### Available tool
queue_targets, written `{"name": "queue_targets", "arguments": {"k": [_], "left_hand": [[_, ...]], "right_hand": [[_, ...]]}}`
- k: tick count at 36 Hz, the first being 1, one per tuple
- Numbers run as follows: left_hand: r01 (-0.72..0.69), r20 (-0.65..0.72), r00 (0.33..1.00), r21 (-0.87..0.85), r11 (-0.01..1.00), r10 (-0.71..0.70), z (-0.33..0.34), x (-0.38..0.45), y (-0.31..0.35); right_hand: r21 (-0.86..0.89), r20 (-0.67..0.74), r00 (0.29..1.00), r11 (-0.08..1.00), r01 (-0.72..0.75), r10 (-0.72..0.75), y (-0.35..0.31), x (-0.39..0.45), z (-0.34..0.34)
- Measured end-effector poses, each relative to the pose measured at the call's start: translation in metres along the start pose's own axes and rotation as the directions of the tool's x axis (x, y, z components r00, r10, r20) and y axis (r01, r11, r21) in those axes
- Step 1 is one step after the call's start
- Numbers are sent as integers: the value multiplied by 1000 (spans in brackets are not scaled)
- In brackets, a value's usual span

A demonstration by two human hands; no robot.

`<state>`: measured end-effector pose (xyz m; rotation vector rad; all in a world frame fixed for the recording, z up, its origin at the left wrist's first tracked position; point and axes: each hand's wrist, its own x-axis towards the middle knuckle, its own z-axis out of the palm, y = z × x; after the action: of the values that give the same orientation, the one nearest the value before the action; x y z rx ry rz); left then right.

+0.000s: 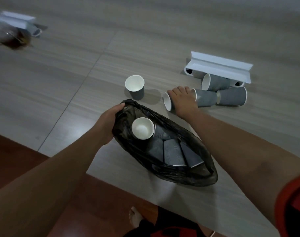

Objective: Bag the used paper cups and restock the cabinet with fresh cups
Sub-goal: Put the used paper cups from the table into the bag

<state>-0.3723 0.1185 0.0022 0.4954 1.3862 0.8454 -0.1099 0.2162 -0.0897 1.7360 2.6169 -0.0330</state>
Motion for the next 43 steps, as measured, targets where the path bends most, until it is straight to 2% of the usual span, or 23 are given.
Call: {"name": "queue_targets", "arguments": {"k": [2, 5, 7, 9, 11, 12, 14, 15, 16, 17, 18, 20, 21, 22, 25, 30, 34, 37, 40, 41, 43], "left_hand": [[-1, 7, 1000, -2, 1000, 1, 0, 1, -1], [1, 2, 1000, -15, 1000, -1, 1, -1, -4], [2, -5, 1000, -30, 1000, -2, 4, -2, -4], [-6, 5, 1000, -33, 999, 6, 5, -6, -2], [-21, 13, 1000, -28, 999, 21, 5, -10, -1], [-27, 15, 1000, -23, 999, 27, 5, -11, 0], [-32, 30, 999, -13, 999, 33, 5, -15, 0], [-26, 35, 999, -14, 1000, 27, 4, -16, -1], [-22, 42, 999, -12, 1000, 22, 4, -19, 0], [-15, 41, 999, -12, 1000, 15, 5, -21, 0], [-8, 41, 999, -11, 1000, 9, 5, -21, 1], [-8, 41, 999, 1, 1000, 8, 4, -25, 0], [-12, 46, 999, 9, 1000, 11, 4, -27, -1], [-16, 51, 999, 13, 1000, 16, 3, -29, -1], [-32, 72, 997, 30, 999, 29, 1, -34, -4], [-54, 91, 995, 14, 998, 52, 0, -42, -10], [-55, 71, 996, -4, 998, 56, -1, -47, -12], [-65, 44, 997, -31, 997, 66, -2, -48, -8], [-72, 17, 997, -33, 997, 72, -5, -47, -5], [-72, 6, 997, -34, 997, 73, -7, -46, -4], [-73, -28, 997, -41, 997, 72, -12, -44, 0]], "right_hand": [[50, -20, 1000, 999, -12, 13, -2, 0, -1], [184, -79, 990, 978, -97, 113, -9, -8, -8], [367, -124, 969, 917, -156, 215, -17, -15, -20], [653, -93, 934, 729, -205, 345, -29, -28, -40], [862, 15, 900, 451, -233, 436, -41, -49, -63], [926, 90, 898, 295, -234, 430, -44, -60, -71], [974, 210, 935, 23, -225, 285, -52, -89, -80], [965, 261, 952, -58, -255, 160, -57, -101, -82], [951, 307, 950, -47, -304, 53, -63, -113, -85], [931, 363, 932, 42, -362, -20, -67, -120, -84], [898, 413, 910, 179, -401, -38, -70, -122, -80], [811, 432, 902, 428, -399, 23, -75, -124, -74], [772, 410, 909, 503, -389, 74, -75, -125, -71], [739, 385, 913, 548, -391, 132, -75, -123, -70], [676, 341, 900, 595, -435, 270, -69, -121, -66], [398, 288, 915, 834, -381, 281, -61, -125, -61], [277, 254, 918, 886, -372, 306, -60, -131, -61], [220, 232, 937, 924, -313, 262, -59, -129, -57], [283, 290, 948, 934, -219, 134, -62, -125, -62], [333, 270, 957, 922, -198, 108, -62, -123, -64], [487, 72, 991, 863, -137, 116, -61, -116, -70]]}}
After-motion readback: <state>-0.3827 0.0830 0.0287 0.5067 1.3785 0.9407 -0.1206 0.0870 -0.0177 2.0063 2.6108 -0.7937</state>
